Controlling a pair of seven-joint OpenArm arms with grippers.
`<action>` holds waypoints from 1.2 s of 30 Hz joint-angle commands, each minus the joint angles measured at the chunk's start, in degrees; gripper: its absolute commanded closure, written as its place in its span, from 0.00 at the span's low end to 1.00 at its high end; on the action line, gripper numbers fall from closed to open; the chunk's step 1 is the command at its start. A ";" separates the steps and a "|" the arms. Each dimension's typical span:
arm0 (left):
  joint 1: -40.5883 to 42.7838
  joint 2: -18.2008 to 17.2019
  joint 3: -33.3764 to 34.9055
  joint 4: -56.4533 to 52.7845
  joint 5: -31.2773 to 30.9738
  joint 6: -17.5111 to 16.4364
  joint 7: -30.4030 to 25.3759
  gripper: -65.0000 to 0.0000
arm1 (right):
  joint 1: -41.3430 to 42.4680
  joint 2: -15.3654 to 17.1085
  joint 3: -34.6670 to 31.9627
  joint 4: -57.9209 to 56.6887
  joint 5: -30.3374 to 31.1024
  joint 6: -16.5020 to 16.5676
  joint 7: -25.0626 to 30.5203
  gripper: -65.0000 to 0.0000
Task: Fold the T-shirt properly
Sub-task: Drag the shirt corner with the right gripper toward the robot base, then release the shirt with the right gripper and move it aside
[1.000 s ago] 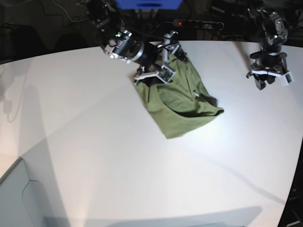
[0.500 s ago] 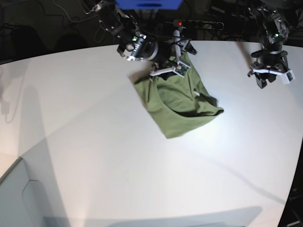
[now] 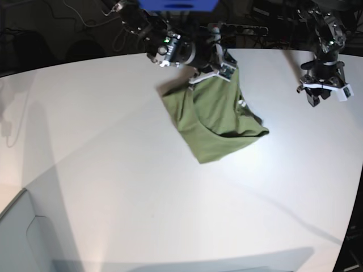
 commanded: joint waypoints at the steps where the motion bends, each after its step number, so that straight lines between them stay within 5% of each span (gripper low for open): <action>1: 0.03 -0.63 -0.14 0.73 -0.45 -0.12 -1.33 0.59 | 0.58 -0.14 -1.30 1.41 1.02 -0.14 1.48 1.00; 13: -0.15 -0.63 -0.05 0.99 -0.63 -0.12 -1.33 0.59 | 1.89 0.91 -3.49 1.85 1.02 0.04 1.22 0.99; 24: 0.38 -0.45 1.26 4.86 -0.71 -0.12 -1.33 0.58 | 1.63 1.88 -3.05 4.66 1.11 -0.14 3.59 0.53; 27: 1.61 2.01 1.35 8.20 -0.71 -0.12 -1.33 0.58 | 1.28 4.87 -2.53 9.41 1.20 -0.14 7.46 0.44; 36: 1.08 3.51 3.20 10.66 -0.71 -0.12 2.18 0.58 | -2.24 8.82 7.94 15.91 1.29 -0.23 8.61 0.39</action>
